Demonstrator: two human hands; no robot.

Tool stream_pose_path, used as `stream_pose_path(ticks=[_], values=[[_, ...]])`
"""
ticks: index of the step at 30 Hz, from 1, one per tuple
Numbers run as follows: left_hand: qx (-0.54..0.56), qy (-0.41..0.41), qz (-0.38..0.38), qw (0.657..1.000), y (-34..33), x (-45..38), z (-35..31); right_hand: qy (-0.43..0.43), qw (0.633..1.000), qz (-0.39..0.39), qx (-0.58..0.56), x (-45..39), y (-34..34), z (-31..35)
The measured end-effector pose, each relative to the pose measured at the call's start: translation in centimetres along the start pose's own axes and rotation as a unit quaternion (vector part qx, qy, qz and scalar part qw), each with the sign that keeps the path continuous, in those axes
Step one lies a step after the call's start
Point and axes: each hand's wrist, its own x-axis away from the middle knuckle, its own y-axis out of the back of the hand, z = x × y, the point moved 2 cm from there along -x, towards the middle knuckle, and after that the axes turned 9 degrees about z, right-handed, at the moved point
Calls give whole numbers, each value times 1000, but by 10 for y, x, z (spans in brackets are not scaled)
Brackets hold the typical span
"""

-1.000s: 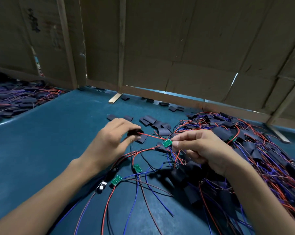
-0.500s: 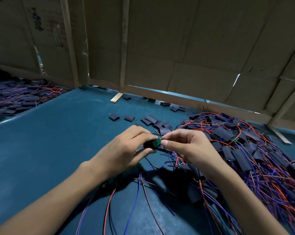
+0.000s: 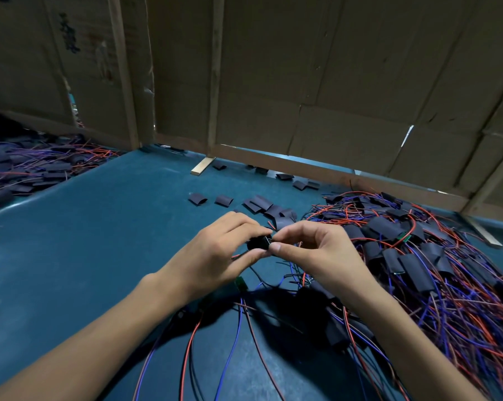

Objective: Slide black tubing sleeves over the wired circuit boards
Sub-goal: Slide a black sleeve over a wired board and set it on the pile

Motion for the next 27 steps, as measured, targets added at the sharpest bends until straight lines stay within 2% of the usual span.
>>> stream_pose_path(ticks=[17,22,27], values=[[-11,-6,-7,1000,1,-2,0,1,1000,4,24,1,2,2],[8,-22,-36,999,2,-2,-4,-14,1000,-8,19,2,3,5],[16,-48,-65,997,1,-2,-10,-32,999,20,30,3,5,5]])
